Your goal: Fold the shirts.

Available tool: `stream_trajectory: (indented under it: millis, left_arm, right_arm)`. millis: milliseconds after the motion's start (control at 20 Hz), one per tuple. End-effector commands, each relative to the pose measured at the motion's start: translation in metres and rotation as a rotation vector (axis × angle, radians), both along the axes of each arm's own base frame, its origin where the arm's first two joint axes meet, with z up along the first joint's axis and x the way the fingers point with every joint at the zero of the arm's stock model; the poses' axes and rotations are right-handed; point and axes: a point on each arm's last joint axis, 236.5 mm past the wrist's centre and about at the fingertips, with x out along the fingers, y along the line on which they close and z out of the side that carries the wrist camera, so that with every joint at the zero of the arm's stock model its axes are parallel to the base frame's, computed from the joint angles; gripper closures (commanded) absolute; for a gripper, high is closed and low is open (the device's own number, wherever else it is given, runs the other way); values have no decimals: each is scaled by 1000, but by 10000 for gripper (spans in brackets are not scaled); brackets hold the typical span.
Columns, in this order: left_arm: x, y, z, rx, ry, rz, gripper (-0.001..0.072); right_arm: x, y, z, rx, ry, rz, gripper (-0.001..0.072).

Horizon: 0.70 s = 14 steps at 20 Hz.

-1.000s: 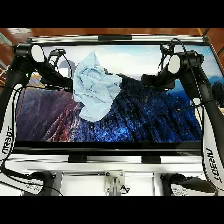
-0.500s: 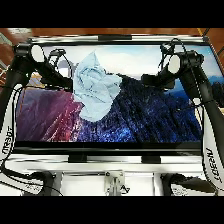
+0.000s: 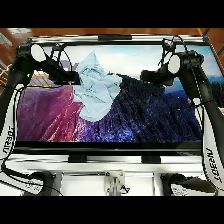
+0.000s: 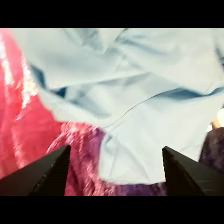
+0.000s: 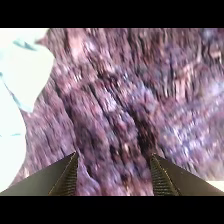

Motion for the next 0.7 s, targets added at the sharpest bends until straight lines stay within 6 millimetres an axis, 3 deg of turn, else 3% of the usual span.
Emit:
stream_trajectory:
  millis: [0, 50, 200, 300, 400, 500, 650]
  left_arm:
    - [12, -14, 9, -75, -50, 16, 24]
    - [10, -3, 2, -22, -35, 18, 25]
    - [-22, 31, -23, 148, 121, -13, 26]
    - [-26, 55, -41, 253, 177, 2, 27]
    - [-26, 65, -60, 286, 229, 28, 27]
    - [-27, 56, -82, 243, 289, 61, 20]
    - [-27, 11, -112, 39, 374, 41, -13]
  right_arm:
    - [8, -2, 5, -12, -42, 3, 158]
    - [9, -5, 4, -27, -43, 1, 158]
    - [7, -11, 3, -57, -36, 5, 158]
    - [6, -13, 2, -72, -34, 17, 157]
    - [6, -14, 2, -82, -33, 18, 157]
    - [6, -16, 1, -93, -32, 19, 157]
    - [6, -16, 1, -108, -35, 48, 157]
